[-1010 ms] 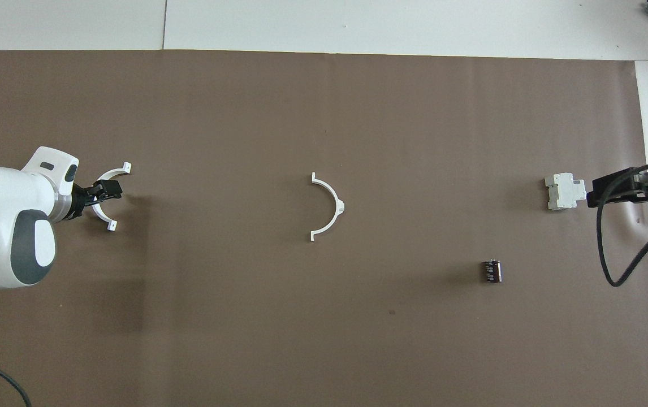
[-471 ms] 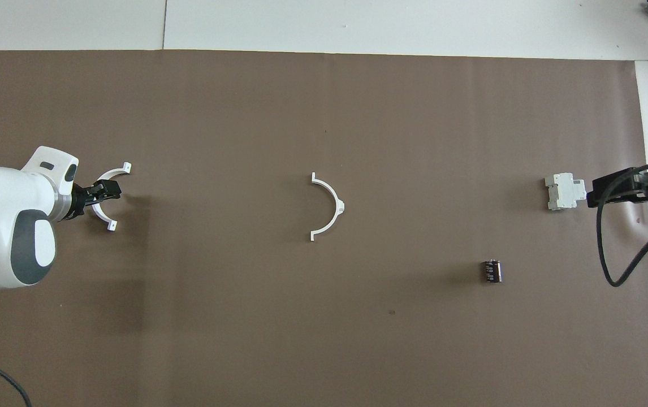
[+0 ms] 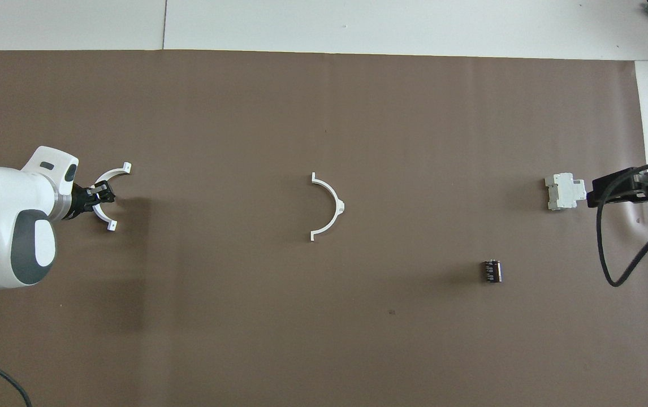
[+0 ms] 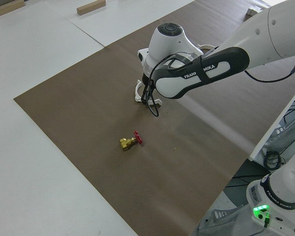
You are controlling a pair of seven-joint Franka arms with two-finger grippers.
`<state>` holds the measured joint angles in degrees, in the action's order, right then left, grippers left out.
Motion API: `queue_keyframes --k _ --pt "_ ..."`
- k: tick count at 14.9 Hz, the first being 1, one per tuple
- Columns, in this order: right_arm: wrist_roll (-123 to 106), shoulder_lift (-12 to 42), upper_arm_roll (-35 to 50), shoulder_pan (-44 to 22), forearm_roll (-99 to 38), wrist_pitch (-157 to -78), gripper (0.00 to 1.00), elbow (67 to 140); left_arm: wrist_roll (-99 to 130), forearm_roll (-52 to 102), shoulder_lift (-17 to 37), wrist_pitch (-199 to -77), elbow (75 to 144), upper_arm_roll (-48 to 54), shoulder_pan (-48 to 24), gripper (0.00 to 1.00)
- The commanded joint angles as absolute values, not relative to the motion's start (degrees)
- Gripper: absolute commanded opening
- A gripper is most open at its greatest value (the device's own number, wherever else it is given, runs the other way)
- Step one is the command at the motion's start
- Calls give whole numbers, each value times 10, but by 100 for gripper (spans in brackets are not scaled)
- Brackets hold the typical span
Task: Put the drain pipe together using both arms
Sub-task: 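Carry the held clamp half toward the clamp half at the centre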
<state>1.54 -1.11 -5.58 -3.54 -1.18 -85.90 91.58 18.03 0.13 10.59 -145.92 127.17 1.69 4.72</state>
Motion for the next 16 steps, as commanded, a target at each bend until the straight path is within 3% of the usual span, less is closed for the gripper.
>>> queue_keyframes --k 1,5,11,14,16 --pt "5 -17 -54 -28 -23 -862 100 918 178 7 104 -1461 1270 15 35 0" --pt "6 -17 -54 -28 -23 -862 100 918 284 8 105 -1376 1184 15 -51 0" --pt "5 -17 -54 -28 -23 -862 100 918 474 7 110 -1393 1158 14 -205 0" --pt "5 -17 -54 -28 -23 -862 100 918 559 4 182 -1387 1089 11 -269 0" --pt "5 -17 -54 -28 -23 -862 100 918 579 1 196 -1387 1080 11 -286 0"
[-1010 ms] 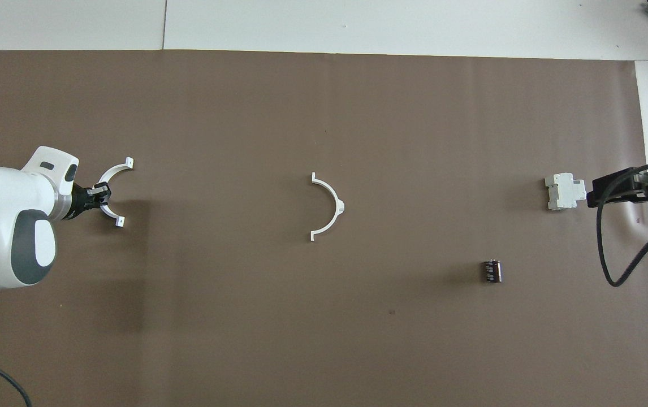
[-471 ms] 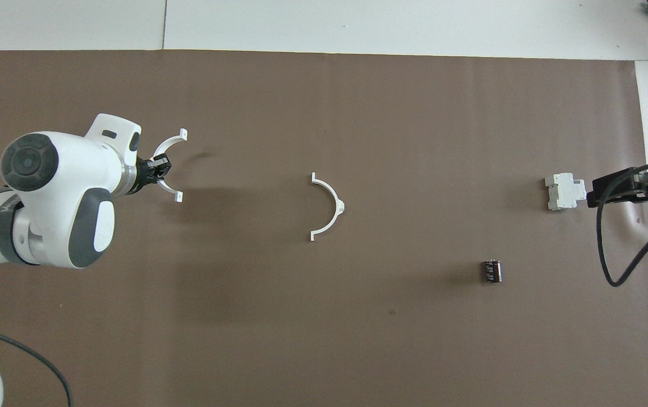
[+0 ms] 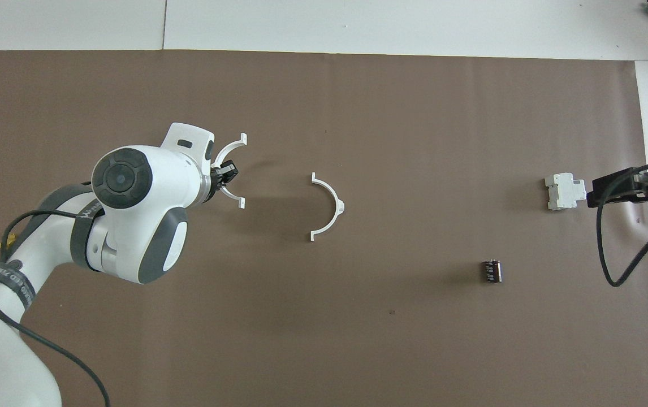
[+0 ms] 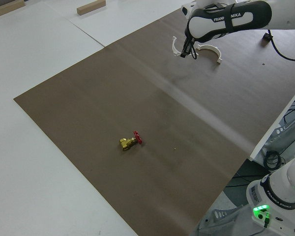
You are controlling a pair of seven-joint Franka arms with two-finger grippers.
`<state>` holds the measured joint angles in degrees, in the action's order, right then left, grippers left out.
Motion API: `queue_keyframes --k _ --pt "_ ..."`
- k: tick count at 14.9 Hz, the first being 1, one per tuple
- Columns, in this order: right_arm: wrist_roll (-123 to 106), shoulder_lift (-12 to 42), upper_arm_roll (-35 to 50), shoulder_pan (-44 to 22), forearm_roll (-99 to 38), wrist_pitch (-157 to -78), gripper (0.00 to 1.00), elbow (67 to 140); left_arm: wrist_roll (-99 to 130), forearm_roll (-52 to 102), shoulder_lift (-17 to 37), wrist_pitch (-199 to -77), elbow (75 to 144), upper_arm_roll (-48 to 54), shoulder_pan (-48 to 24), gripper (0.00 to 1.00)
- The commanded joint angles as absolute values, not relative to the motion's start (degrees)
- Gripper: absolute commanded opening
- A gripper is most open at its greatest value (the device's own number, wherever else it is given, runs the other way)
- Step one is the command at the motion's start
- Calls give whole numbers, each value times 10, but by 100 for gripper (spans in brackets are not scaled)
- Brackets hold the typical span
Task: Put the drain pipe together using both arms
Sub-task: 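Carry the held clamp half toward the clamp half at the centre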
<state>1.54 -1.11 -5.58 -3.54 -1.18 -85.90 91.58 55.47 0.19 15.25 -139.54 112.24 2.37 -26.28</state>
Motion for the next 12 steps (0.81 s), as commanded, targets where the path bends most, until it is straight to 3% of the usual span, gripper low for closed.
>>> queue_keyframes --k 1,12 --pt "5 -17 -54 -28 -23 -862 100 918 581 1 197 -1388 1080 11 -288 0" --pt "5 -17 -54 -28 -23 -862 100 918 616 -28 207 -1387 1112 11 -326 0"
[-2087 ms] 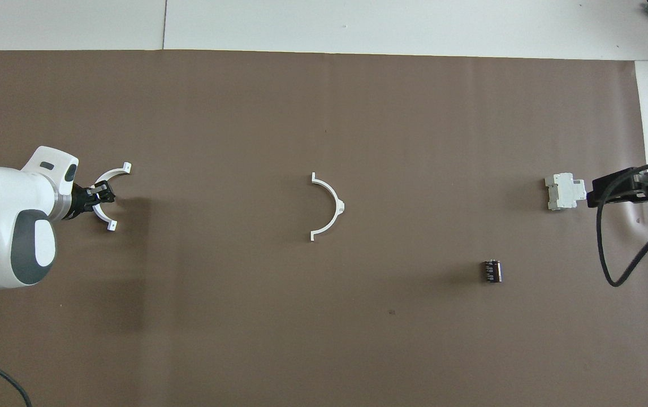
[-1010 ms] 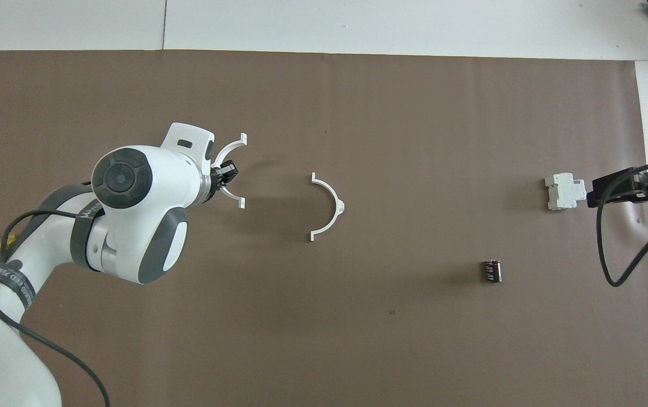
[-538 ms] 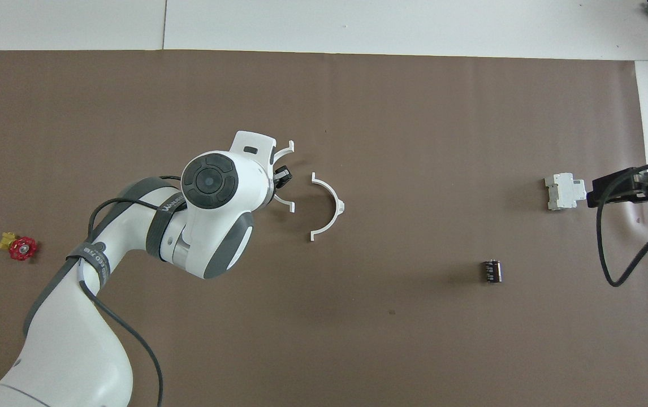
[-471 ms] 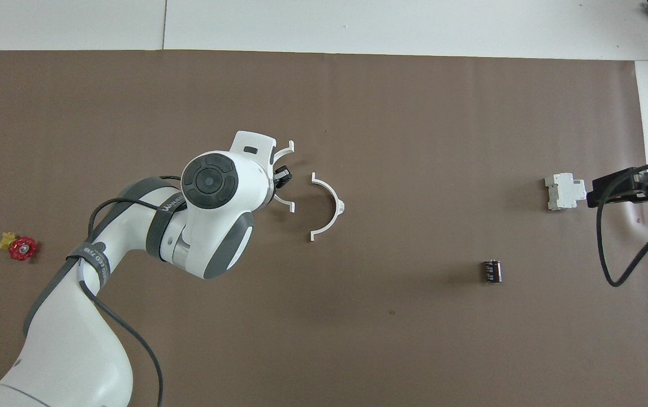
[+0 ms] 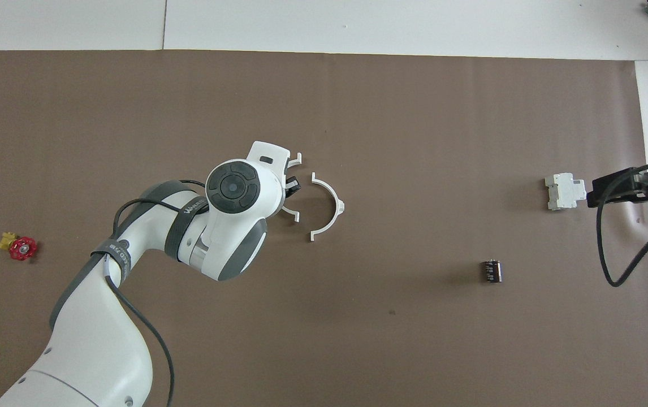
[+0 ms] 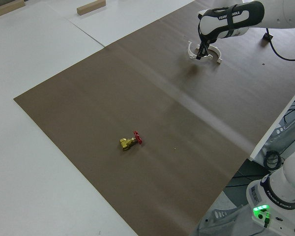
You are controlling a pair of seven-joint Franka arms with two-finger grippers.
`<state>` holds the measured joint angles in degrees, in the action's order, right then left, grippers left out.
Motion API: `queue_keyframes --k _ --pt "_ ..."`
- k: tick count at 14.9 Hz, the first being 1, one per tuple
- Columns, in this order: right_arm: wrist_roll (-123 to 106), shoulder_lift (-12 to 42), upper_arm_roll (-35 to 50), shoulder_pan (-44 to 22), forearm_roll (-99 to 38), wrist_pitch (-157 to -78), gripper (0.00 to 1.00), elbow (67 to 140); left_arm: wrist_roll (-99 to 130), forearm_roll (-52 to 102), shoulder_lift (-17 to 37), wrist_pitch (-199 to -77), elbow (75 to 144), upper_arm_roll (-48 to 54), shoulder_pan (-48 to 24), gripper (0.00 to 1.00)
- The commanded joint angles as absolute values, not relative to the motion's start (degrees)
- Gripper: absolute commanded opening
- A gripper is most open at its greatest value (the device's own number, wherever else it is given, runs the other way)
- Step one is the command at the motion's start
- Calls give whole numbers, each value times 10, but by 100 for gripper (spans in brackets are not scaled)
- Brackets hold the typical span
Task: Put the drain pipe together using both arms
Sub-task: 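Carry the held clamp half toward the clamp half at the centre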
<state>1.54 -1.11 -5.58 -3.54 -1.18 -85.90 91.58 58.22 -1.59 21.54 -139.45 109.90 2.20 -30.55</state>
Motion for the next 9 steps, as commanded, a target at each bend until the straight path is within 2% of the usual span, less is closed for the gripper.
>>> queue_keyframes --k 1,9 --pt "5 -17 -54 -28 -23 -862 100 918 619 -29 206 -1385 1114 12 -327 0" --pt "5 -17 -54 -28 -23 -862 100 918 635 -50 190 -1335 1125 11 -344 0"
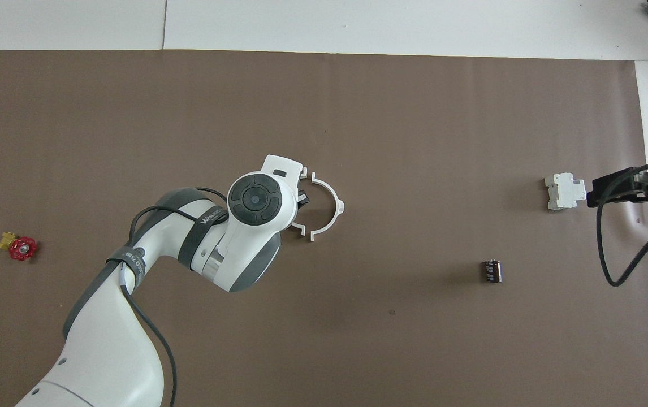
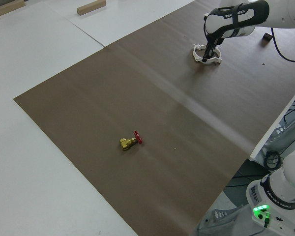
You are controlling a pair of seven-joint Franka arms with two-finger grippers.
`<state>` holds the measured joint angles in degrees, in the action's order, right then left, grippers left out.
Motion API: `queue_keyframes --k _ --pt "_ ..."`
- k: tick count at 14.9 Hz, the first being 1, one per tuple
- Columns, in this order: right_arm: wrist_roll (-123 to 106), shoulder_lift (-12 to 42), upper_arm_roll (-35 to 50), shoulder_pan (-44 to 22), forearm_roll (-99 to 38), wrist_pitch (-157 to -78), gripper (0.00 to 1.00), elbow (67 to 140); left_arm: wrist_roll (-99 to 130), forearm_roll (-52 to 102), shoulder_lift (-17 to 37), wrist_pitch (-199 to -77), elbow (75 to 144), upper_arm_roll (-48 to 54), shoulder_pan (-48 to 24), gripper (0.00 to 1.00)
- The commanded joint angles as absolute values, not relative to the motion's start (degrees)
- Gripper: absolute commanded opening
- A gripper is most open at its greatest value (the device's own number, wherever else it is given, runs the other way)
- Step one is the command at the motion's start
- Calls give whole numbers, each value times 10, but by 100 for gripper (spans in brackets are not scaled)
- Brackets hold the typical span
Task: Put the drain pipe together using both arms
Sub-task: 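Press the held clamp half against the other half to join them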
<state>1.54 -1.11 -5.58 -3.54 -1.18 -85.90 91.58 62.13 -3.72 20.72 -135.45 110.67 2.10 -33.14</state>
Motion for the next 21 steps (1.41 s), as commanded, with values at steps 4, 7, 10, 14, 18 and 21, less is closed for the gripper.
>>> queue_keyframes --k 4,7,10,14,18,21 --pt "5 -17 -54 -28 -23 -862 100 918 645 -51 183 -1334 1125 12 -343 0" --pt "5 -17 -54 -28 -23 -862 100 918 679 -51 185 -1358 1125 11 -342 0" --pt "5 -17 -54 -28 -23 -862 100 918 692 -51 187 -1375 1126 12 -341 0" --pt "5 -17 -54 -28 -23 -862 100 918 689 -54 187 -1382 1128 12 -343 0" --pt "5 -17 -54 -28 -23 -862 100 918 687 -77 188 -1389 1130 12 -344 0" --pt "5 -17 -54 -28 -23 -862 100 918 687 -77 188 -1410 1141 12 -345 0"
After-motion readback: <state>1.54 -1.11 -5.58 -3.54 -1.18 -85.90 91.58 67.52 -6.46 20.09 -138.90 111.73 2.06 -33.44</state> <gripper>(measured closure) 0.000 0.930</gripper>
